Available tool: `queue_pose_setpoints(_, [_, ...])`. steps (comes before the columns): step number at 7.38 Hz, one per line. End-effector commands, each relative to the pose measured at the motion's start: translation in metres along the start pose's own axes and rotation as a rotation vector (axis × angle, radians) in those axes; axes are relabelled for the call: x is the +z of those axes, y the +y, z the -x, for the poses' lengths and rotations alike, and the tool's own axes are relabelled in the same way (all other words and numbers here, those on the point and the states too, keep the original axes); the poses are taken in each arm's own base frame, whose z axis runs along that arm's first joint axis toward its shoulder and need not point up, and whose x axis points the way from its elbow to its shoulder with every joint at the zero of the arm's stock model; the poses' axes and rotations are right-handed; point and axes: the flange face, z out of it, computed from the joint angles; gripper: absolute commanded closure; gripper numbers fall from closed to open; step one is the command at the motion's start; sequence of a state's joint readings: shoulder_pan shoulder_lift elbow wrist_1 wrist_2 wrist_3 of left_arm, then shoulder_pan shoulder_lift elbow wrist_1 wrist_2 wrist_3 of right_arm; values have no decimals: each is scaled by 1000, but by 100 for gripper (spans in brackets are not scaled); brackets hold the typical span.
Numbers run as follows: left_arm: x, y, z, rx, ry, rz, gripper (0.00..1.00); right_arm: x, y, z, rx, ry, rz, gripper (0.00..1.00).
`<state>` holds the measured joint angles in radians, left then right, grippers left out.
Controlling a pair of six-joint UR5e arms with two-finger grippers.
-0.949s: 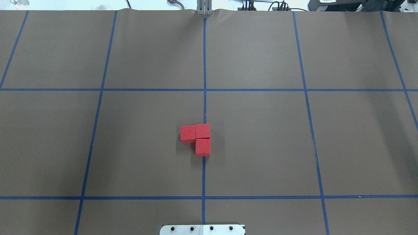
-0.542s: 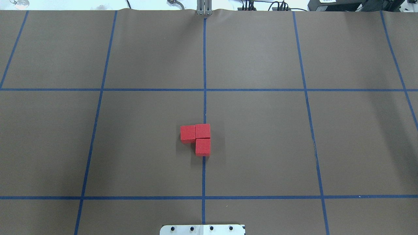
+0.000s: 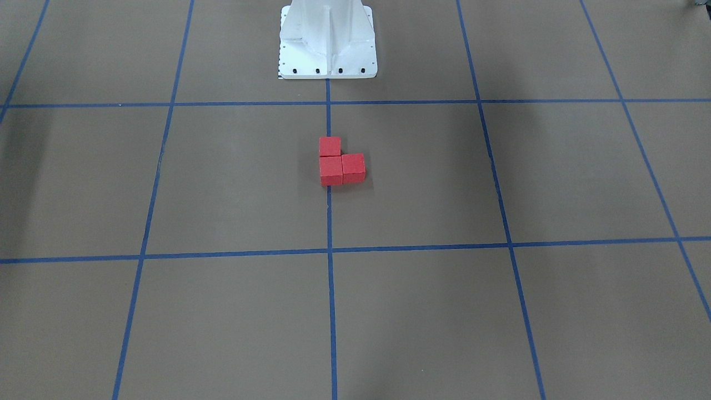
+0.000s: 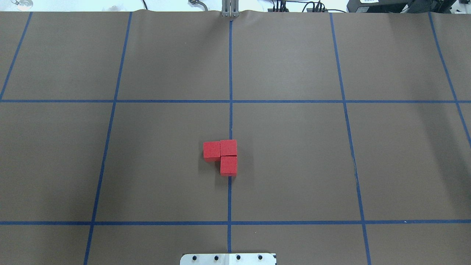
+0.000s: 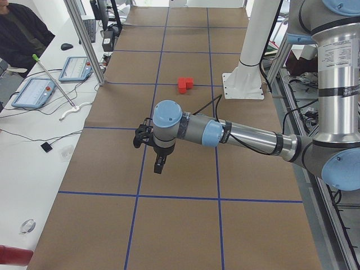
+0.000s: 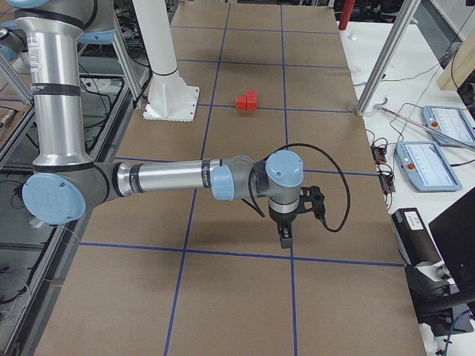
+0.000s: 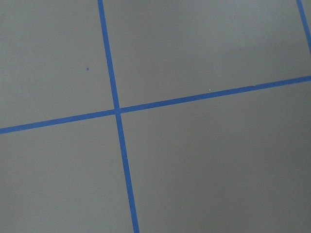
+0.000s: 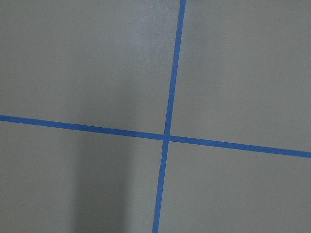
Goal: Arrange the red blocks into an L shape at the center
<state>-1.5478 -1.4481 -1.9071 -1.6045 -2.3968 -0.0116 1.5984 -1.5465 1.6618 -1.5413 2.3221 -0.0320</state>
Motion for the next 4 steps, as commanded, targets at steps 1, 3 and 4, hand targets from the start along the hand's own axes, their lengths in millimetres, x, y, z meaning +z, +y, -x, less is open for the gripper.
queue_pose_setpoints(1, [-3,-1,-3,14,-5,-13,0,10,-1,-9,-16,0,-17,0])
queue_pose_setpoints(3, [-3,-2,-3,15,-2,-14,0,9,-8,-9,-32,2,-38,0])
queue_pose_setpoints(4, [-3,-3,-5,19,1,-16,0,8,-9,-7,-35,2,-39,0])
